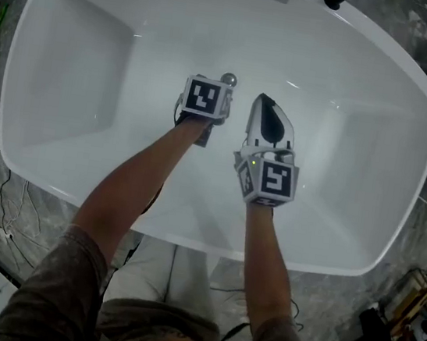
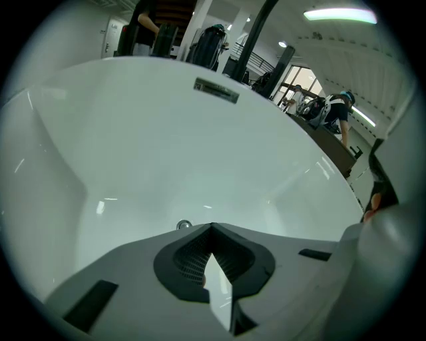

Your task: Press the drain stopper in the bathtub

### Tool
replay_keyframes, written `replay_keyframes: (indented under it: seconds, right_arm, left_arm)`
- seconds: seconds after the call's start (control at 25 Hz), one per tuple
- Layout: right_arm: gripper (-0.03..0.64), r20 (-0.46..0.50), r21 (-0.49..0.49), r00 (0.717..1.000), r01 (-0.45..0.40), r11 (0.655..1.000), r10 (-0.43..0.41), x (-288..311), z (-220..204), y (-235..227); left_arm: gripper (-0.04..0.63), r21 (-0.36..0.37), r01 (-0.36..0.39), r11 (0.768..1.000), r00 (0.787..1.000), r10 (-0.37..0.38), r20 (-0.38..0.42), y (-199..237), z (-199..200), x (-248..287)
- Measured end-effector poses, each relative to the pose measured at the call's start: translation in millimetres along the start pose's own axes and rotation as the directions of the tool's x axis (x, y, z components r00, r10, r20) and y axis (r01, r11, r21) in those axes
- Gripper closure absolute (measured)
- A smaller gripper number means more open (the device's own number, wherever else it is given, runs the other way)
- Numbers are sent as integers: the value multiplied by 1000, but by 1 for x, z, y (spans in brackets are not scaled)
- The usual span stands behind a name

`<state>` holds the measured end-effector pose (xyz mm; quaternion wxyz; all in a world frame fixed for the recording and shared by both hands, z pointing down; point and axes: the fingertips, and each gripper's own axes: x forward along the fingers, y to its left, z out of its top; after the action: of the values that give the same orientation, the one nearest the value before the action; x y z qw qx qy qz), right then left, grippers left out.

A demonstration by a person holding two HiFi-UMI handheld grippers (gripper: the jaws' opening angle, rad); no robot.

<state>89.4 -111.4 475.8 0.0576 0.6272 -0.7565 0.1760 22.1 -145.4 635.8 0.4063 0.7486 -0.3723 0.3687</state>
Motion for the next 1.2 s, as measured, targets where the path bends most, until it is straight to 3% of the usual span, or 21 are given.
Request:
replay_keyframes:
  seconds: [0.2,0.48,0.92,1.2]
  right_arm:
    - [614,-5,-4,1000,-7,1000,7,-35,55,19]
    - [614,0,-12,1000,2,1000,-2,-88,128,43]
    - [614,20,28,999,-41,999,41,-161,226,84]
    - [614,18,14,993,-115,993,115,-195,257,119]
  left_arm:
    - [594,-25,11,1000,999,-10,32,-29,19,-78]
    - [595,-2,12,1000,997,-12,74,-61,32,-191]
    - [595,89,37,995,973,-56,222,-122,48,-354]
    - [595,152,78,985,950,-120,289,-153,42,-421]
